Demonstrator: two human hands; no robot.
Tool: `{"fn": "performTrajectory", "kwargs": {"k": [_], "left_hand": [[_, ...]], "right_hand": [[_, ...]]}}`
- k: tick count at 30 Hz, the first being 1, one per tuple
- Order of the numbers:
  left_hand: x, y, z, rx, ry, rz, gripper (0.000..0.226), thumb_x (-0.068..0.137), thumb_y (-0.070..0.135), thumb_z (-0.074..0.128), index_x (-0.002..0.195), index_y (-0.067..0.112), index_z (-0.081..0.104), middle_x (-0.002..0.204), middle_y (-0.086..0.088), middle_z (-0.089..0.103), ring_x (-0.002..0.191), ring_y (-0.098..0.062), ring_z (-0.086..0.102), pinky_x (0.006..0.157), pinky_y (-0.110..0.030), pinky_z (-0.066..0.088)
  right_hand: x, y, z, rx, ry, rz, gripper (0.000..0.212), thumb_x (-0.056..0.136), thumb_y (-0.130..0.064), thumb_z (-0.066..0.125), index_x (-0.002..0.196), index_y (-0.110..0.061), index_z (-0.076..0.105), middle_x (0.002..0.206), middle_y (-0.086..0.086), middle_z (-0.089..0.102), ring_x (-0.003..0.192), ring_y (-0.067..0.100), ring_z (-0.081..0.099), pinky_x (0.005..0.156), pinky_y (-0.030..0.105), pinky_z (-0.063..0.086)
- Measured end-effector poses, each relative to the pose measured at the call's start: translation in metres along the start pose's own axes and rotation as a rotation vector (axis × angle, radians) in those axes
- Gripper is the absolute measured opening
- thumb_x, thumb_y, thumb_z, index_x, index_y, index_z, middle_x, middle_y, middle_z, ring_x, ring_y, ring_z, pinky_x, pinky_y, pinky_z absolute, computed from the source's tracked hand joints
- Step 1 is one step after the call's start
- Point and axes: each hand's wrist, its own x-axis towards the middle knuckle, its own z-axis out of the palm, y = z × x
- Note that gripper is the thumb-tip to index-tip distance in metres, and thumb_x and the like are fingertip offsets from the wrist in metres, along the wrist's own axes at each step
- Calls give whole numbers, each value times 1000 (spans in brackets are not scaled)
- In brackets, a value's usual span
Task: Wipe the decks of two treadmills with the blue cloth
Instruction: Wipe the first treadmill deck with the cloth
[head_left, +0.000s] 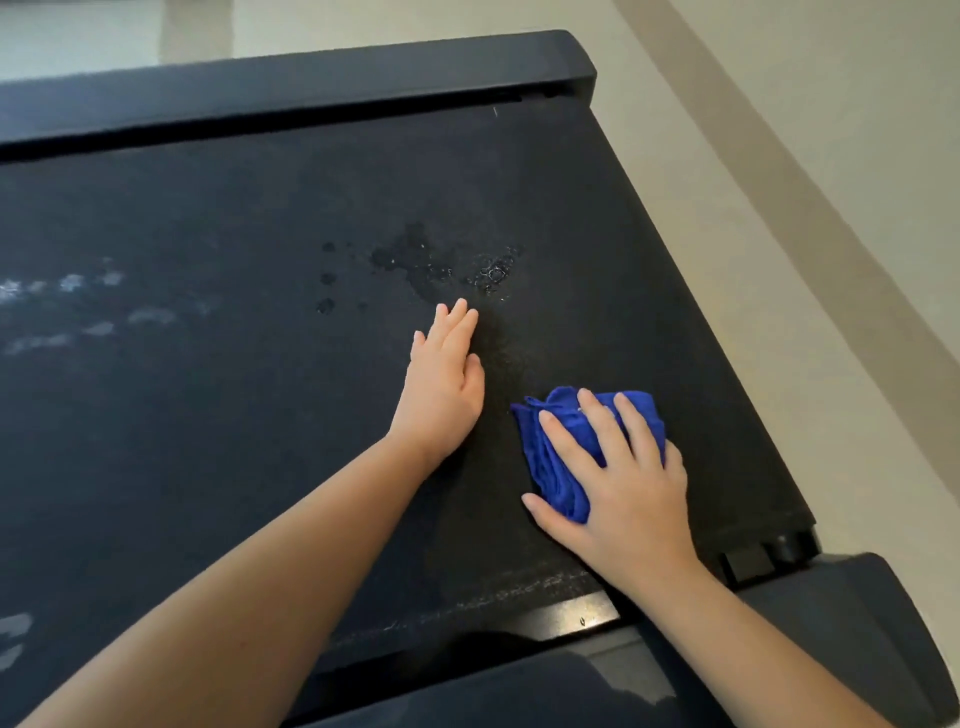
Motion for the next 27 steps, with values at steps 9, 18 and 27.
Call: {"fn": "performTrajectory", "kwargs": {"k": [9,18,27], "left_hand": [[-10,-76,-58,548,23,-169,62,98,34,28,147,6,4,156,-7,-6,142,-19,-11,112,-43,-3],[-8,-87,-55,554,32,-137,82,79,53,-1,148,10,6,156,-2,-6,141,-13,-14,113,-40,-3],[-8,-86,-56,543,20,-140,80,80,54,-1,148,12,4,152,3,-14,136,-7,-21,112,-37,-8]], "right_hand": [[71,-25,21,101,146,-195,60,74,-61,45,120,-27,63,133,6,55,122,34,50,83,52,47],[229,-45,43,126,38,-78,63,80,-61,53,135,-31,48,147,2,38,136,31,29,97,56,35],[187,-48,34,131,106,-128,60,76,-60,50,126,-27,57,137,5,49,128,29,41,85,46,42]]}}
